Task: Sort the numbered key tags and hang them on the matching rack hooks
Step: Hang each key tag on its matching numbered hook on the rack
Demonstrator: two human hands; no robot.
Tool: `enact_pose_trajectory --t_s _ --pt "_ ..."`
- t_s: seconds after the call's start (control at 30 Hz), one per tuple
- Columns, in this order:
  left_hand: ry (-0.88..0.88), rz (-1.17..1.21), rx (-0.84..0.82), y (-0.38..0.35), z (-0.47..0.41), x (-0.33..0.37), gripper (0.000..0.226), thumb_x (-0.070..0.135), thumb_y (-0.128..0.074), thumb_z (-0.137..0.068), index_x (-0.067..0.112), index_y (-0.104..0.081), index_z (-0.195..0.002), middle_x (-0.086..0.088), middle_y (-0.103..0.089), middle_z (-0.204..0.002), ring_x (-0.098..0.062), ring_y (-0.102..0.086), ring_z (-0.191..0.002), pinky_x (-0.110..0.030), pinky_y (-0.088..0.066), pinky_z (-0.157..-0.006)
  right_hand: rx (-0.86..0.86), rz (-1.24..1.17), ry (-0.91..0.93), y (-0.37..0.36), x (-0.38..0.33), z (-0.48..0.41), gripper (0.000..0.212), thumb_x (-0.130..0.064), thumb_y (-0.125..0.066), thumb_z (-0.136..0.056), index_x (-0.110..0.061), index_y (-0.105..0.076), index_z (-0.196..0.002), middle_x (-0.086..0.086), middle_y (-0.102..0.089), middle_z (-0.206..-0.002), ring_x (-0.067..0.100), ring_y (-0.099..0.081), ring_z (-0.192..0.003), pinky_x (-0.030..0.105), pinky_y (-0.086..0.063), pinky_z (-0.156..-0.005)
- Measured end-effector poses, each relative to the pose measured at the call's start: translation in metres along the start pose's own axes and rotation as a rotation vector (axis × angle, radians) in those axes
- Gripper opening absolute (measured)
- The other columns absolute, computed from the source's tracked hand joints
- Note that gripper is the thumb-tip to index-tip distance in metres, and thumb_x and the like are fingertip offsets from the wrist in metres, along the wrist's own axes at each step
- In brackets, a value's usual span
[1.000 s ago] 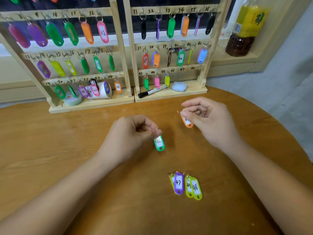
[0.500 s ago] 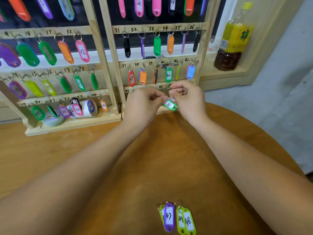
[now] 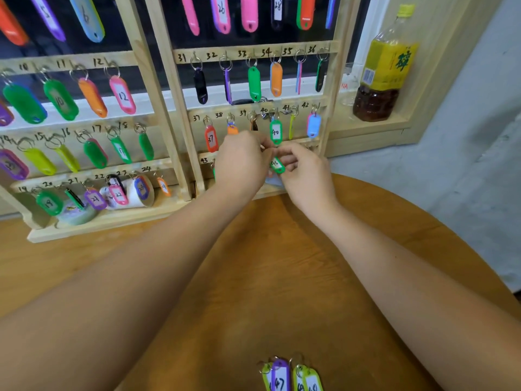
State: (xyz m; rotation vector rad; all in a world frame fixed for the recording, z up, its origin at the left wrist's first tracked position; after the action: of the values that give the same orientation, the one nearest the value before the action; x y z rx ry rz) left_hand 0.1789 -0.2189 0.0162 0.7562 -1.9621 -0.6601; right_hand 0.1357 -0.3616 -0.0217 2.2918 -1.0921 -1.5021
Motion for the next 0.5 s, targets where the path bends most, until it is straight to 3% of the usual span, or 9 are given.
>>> enact_pose_trajectory --t_s 0.1,0.23,0.4,0.5 --pt "0.014 -0.018 -0.026 -0.003 -0.006 0.001 0.007 0.035 -0.075 -0.090 0.029 -0.079 -0.087 0.001 -0.072 -0.074 -0.024 -0.069 -0.075 -0.035 -0.056 -0.063 0.003 -0.009 -0.002 0.006 0.003 0.009 0.038 -0.001 -0.067 -0.084 -0.024 -0.075 -0.113 -0.009 -0.073 -0.094 0.009 -0.066 -0.080 0.037 -0.060 -0.079" --pt "-0.008 -0.068 -0.042 -0.003 -0.011 0.002 0.007 0.033 -0.077 -0.090 0.027 -0.079 -0.087 -0.002 -0.074 -0.081 -0.027 -0.069 -0.080 -0.035 -0.055 -0.067 0.030 0.008 0.035 0.021 0.000 0.028 0.030 -0.003 -0.072 -0.088 -0.020 -0.074 -0.112 -0.007 -0.072 -0.095 0.008 -0.063 -0.081 0.016 -0.051 -0.078" --pt "-0.045 -0.107 -0.021 0.005 -0.004 0.004 0.007 0.032 -0.075 -0.092 0.026 -0.078 -0.096 0.003 -0.076 -0.091 -0.024 -0.071 -0.087 -0.039 -0.059 -0.073 0.015 0.012 0.086 0.034 -0.008 0.060 0.030 -0.004 -0.073 -0.087 -0.022 -0.075 -0.112 -0.011 -0.071 -0.095 0.014 -0.066 -0.085 0.026 -0.053 -0.077" --pt "-0.075 -0.058 0.019 0.020 0.017 0.008 0.013 0.033 -0.074 -0.091 0.025 -0.077 -0.101 0.005 -0.077 -0.091 -0.022 -0.071 -0.088 -0.037 -0.058 -0.075 -0.078 -0.004 0.081 0.045 -0.020 0.086 0.027 -0.007 -0.073 -0.091 -0.024 -0.076 -0.112 -0.014 -0.071 -0.096 0.013 -0.066 -0.089 0.017 -0.047 -0.076"
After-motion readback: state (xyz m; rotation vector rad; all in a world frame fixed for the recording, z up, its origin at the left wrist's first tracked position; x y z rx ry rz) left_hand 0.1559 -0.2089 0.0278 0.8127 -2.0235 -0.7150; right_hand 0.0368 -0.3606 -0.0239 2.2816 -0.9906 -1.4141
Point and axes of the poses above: each hand's wrist, its own z-axis away from the middle knuckle, its own y-axis out of the back of the hand, x = y × z, the point moved 3 cm from there along -z, towards the middle knuckle
